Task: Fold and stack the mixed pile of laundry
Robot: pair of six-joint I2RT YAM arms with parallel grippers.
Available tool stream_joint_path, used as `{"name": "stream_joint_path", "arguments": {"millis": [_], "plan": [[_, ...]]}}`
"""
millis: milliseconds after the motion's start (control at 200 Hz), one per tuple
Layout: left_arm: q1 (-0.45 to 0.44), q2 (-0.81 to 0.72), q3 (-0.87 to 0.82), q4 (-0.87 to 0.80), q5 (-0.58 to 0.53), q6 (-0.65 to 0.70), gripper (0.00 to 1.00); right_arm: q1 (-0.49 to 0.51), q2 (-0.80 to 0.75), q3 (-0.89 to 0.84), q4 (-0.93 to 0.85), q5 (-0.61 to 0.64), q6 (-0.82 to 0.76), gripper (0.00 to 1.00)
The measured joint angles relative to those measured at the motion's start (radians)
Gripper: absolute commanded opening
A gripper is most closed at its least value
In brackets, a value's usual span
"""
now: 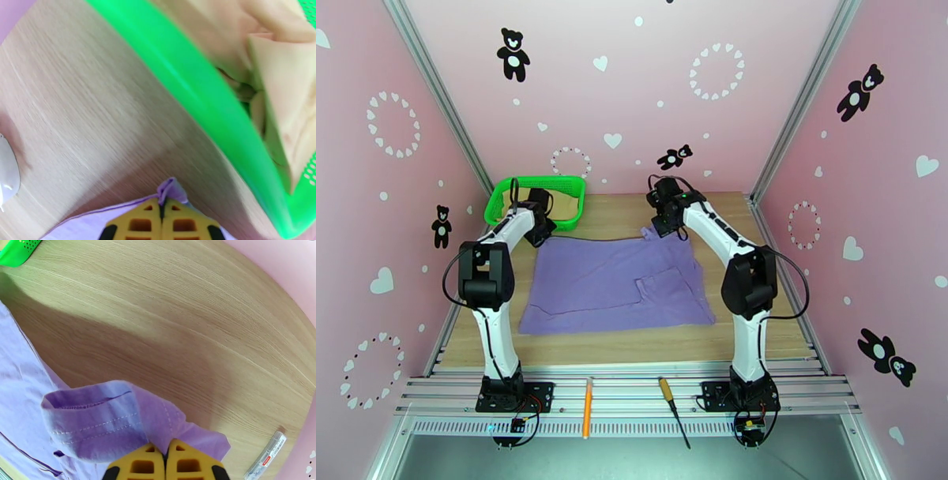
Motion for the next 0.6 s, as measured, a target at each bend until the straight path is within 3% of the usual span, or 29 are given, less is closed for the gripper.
{"name": "stream_joint_path", "arguments": {"millis": [600], "plan": [[0.0,-0.219,-0.322,0.144,-0.008,0.068,0.0,-0.002,-0.246,-0.439,0.19,-0.079,0.014,0.0]]}}
